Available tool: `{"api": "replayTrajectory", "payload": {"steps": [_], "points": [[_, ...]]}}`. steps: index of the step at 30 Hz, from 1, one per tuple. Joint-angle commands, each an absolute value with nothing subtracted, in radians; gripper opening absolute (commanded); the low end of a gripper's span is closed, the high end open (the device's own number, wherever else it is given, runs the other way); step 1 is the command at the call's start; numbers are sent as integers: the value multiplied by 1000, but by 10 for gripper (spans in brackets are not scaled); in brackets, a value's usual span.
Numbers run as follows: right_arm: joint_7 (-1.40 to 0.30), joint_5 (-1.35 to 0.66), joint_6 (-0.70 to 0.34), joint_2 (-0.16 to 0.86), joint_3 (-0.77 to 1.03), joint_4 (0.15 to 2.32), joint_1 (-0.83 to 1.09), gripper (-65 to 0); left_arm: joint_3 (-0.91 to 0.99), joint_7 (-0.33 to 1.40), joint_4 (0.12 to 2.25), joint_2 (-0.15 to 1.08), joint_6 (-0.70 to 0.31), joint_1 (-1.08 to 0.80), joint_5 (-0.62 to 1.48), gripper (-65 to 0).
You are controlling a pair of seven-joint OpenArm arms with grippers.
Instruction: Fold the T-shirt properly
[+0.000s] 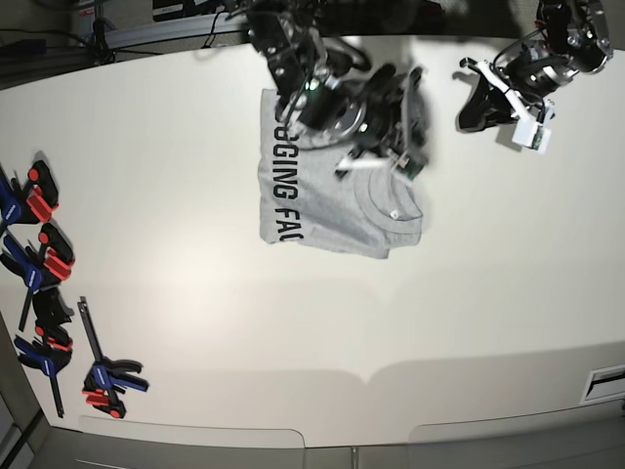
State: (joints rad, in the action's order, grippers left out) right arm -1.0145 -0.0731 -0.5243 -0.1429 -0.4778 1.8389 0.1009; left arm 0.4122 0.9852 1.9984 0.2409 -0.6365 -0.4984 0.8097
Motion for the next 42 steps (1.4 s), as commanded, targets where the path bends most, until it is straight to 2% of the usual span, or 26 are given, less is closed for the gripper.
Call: {"api": "replayTrajectory", "payload": {"steps": [1, 3, 5, 10, 14, 17, 19, 20, 23, 25, 27, 30, 35, 37, 42], "points": [[-992, -96, -552, -154, -469, 1856, 49, -650, 416, 965, 2016, 247, -644, -501, 828, -650], [-1016, -105, -655, -113, -447, 1848, -31, -650, 416, 965, 2016, 247, -644, -501, 827, -650], [-1034, -138, -698, -68, -432, 1807, -112, -650, 416, 965, 2016, 247, -644, -501, 827, -650], [-1087, -289, -698, 17, -453, 1537, -279, -650, 416, 965, 2016, 247, -644, -501, 827, -650], [-1184, -405, -698, 61, -569, 1306, -367, -650, 416, 965, 2014, 247, -644, -501, 827, -650], [-1165, -360, -698, 67, -635, 1136, -390, -650, 416, 964, 2014, 247, -644, -501, 827, -650], [-1109, -230, -698, 70, -625, 1010, -391, -650, 416, 964, 2014, 247, -644, -501, 827, -650], [-1061, -149, -643, 78, -605, 949, -390, -650, 416, 962, 2013, 247, -644, -501, 827, -650], [-992, -73, -402, 132, -486, 788, -389, -650, 416, 953, 2004, 247, -644, -501, 827, -650], [-1081, -73, -322, 179, -361, 730, -377, -650, 416, 947, 2000, 247, -644, -501, 827, -650], [-1150, -74, -285, 227, -219, 717, -345, -650, 416, 938, 2000, 247, -644, -500, 827, -650], [-1125, -83, -288, 286, -7, 718, -271, -650, 416, 934, 2000, 248, -644, -498, 827, -650], [-1096, -132, -379, 327, 284, 732, -159, -650, 416, 934, 2000, 266, -643, -493, 831, -650], [-1098, -163, -413, 330, 366, 754, -118, -650, 416, 934, 2000, 273, -643, -493, 831, -650], [-1096, -168, -419, 330, 499, 828, -5, -650, 416, 943, 2000, 287, -641, -493, 831, -650]]}}
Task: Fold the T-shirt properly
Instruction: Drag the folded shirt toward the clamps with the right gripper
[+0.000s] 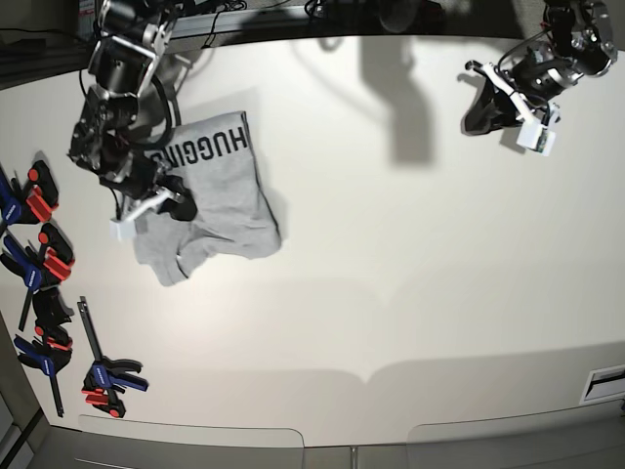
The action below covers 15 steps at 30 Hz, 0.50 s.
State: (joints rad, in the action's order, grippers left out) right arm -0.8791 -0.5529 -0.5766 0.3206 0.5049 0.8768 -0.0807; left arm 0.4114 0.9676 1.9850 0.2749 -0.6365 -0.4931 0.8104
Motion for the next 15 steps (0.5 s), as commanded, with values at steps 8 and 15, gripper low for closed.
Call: {"api": "replayTrajectory", "payload": {"steps": [8, 15], "points": [[-1099, -168, -424, 342, 579, 945, 89, -650, 416, 942, 2000, 300, -641, -493, 842, -650], [-1100, -312, -457, 389, 579, 1031, 46, -650, 416, 928, 2000, 300, -641, -493, 842, -650]]}}
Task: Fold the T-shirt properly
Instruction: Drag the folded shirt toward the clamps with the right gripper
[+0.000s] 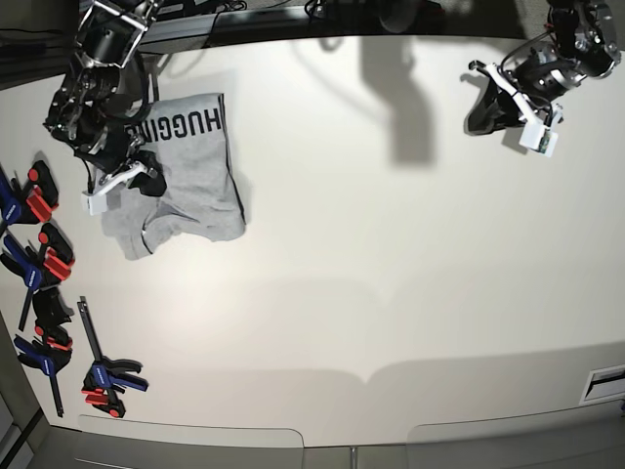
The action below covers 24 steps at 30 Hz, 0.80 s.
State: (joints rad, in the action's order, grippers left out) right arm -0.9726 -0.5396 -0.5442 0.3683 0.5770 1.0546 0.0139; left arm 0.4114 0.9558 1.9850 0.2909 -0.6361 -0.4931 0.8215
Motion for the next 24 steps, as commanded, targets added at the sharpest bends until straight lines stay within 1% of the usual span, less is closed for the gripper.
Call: {"api": "replayTrajectory", "payload": {"steps": [1, 4, 6, 10, 12, 13, 15, 18, 20, 22, 24], "points": [[-1100, -342, -456, 403, 579, 1075, 32, -650, 416, 916, 2000, 300, -641, -493, 842, -650], [-1100, -443, -453, 441, 579, 1245, -23, -650, 416, 875, 2000, 300, -641, -493, 842, -650], [-1091, -502, -452, 449, 579, 1378, -72, -650, 416, 842, 2001, 300, -641, -493, 842, -650], [-1079, -572, -486, 414, 579, 1680, -155, -650, 416, 767, 2001, 300, -641, -492, 838, -650], [-1077, -606, -544, 385, 579, 1822, -144, -650, 418, 756, 2004, 300, -641, -493, 838, -650], [-1078, -630, -572, 369, 579, 1879, -113, -650, 423, 770, 2009, 300, -641, -494, 838, -650], [-1094, -697, -598, 323, 579, 1989, -7, -650, 463, 791, 2032, 300, -641, -513, 839, -650], [-1134, -799, -638, 229, 583, 2149, 204, -650, 592, 762, 2128, 283, -642, -590, 857, -650], [-1158, -854, -698, 178, 609, 2236, 344, -650, 694, 766, 2235, 235, -657, -661, 890, -650], [-1164, -914, -698, 143, 650, 2301, 480, -650, 782, 803, 2334, 176, -676, -736, 934, -650], [-1194, -976, -698, 112, 693, 2351, 598, -650, 852, 878, 2356, 135, -694, -817, 988, -650]]}}
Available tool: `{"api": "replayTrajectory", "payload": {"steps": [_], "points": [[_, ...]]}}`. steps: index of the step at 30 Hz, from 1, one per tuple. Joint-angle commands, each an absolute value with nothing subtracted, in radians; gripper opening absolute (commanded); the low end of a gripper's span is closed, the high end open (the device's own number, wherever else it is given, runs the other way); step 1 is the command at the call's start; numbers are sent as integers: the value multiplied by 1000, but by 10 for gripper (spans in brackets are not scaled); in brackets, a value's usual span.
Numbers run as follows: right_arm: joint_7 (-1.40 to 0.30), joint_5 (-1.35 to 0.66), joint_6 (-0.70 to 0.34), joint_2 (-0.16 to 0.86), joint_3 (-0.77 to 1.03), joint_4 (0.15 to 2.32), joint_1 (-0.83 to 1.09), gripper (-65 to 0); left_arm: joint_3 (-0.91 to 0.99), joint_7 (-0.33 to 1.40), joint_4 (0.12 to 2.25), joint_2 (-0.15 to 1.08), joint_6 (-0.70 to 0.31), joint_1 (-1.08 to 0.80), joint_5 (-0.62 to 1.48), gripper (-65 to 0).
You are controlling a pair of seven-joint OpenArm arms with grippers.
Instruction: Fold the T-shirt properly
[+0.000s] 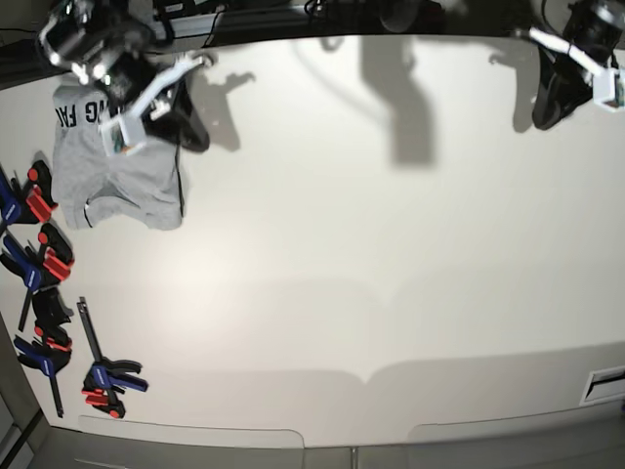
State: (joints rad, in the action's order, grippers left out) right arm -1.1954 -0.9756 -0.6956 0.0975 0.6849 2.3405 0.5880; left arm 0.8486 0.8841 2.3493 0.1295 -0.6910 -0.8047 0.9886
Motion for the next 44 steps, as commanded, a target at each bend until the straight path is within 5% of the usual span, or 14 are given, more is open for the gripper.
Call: {"api": "replayTrajectory", "payload": {"steps": [1, 6, 10, 15, 20, 23, 27, 31, 36, 44], "points": [[-1227, -1005, -698, 99, 712, 2356, 650, -650, 880, 925, 2356, 125, -698, -857, 1014, -650], [-1374, -1116, -698, 135, 783, 2336, 888, -650, 913, 1178, 2347, 114, -697, -1079, 1168, -650], [-1369, -1202, -698, 267, 760, 2273, 1090, -650, 900, 1162, 2217, 196, -698, -1293, 1235, -650], [-1226, -1087, -698, 438, 550, 2103, 1230, -650, 733, 915, 1877, 369, -698, -1309, 1069, -650], [-781, -658, -691, 566, 150, 1734, 1165, -650, 366, 329, 1423, 537, -698, -1248, 731, -650], [-517, -427, -464, 593, -111, 1450, 1008, -650, 156, 38, 1133, 548, -698, -1050, 533, -650], [-357, -374, -147, 521, -404, 1038, 732, -635, -59, -88, 783, 476, -678, -737, 371, -650], [-361, -444, -9, 358, -574, 674, 500, -632, -165, -89, 557, 366, -543, -498, 364, -650], [-344, -581, 63, 180, -595, 429, 346, -632, -185, -69, 501, 255, -477, -380, 364, -650], [-267, -636, 62, 24, -410, 420, 233, -633, -184, -76, 521, 187, -403, -329, 364, -650]]}}
